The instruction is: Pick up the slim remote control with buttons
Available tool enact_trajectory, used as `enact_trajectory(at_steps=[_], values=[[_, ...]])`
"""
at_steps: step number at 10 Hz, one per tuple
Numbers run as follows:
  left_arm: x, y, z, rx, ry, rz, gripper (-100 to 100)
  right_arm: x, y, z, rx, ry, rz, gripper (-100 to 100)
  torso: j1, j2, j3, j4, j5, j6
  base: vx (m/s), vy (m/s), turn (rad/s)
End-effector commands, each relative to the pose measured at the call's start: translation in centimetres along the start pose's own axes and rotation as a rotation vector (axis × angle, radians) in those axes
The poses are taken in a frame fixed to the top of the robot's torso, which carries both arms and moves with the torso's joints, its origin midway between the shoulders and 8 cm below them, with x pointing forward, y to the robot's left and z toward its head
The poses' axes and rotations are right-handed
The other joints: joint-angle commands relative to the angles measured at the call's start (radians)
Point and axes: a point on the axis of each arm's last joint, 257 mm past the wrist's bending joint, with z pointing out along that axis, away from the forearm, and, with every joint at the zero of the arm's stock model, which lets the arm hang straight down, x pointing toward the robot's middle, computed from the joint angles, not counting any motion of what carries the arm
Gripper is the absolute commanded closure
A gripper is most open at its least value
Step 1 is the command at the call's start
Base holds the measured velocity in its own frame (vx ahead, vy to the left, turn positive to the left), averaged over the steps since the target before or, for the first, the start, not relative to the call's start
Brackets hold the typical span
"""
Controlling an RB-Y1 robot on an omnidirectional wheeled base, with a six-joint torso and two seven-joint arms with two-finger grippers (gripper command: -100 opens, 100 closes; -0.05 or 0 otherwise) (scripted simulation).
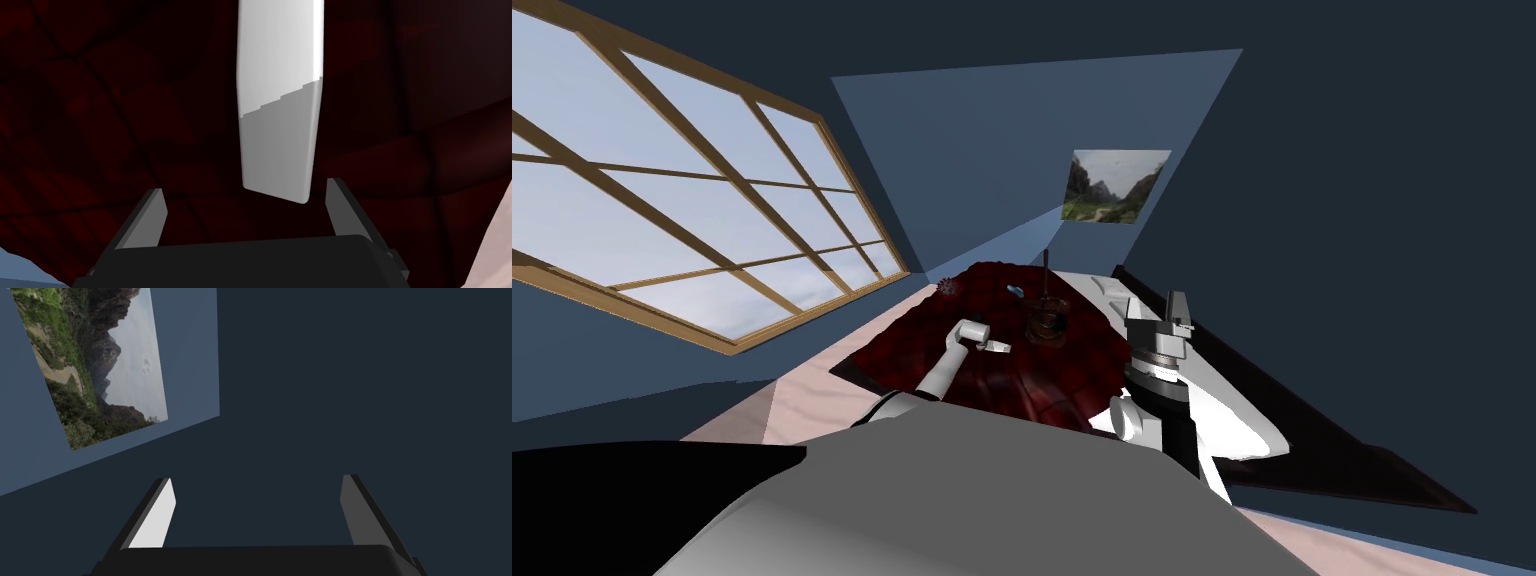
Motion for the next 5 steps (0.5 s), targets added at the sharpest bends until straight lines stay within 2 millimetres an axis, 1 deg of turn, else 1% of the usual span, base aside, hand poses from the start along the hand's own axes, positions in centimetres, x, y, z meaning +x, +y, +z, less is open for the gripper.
enact_trajectory(at_steps=[1,2,3,4,5], values=[[0.4,1.6,0.4,-0.069,-0.004,0.011,-100,0.0,0.0,0.0,0.000,0.000,0.000,0,0.000,0.000,0.000,0.000,0.000,0.000,0.066,0.013,0.040],[0.8,2.5,0.6,-0.112,-0.004,0.019,-100,0.0,0.0,0.0,0.000,0.000,0.000,0,0.000,0.000,0.000,0.000,0.000,0.000,0.090,0.026,0.054],[1.3,3.4,0.6,-0.156,-0.002,0.028,-100,0.0,0.0,0.0,0.000,0.000,0.000,0,0.001,-0.002,-0.001,0.000,0.000,0.000,0.133,0.041,0.043],[1.2,3.9,0.7,-0.172,-0.004,0.028,-100,0.0,0.0,0.0,0.000,0.000,0.000,0,0.002,-0.004,-0.002,-0.001,0.000,0.000,0.099,0.016,0.007],[1.8,5.0,0.7,-0.218,0.000,0.036,-100,0.0,0.0,0.0,0.000,0.000,0.000,0,0.000,-0.003,-0.002,-0.001,0.000,0.000,0.064,0.000,0.028]])
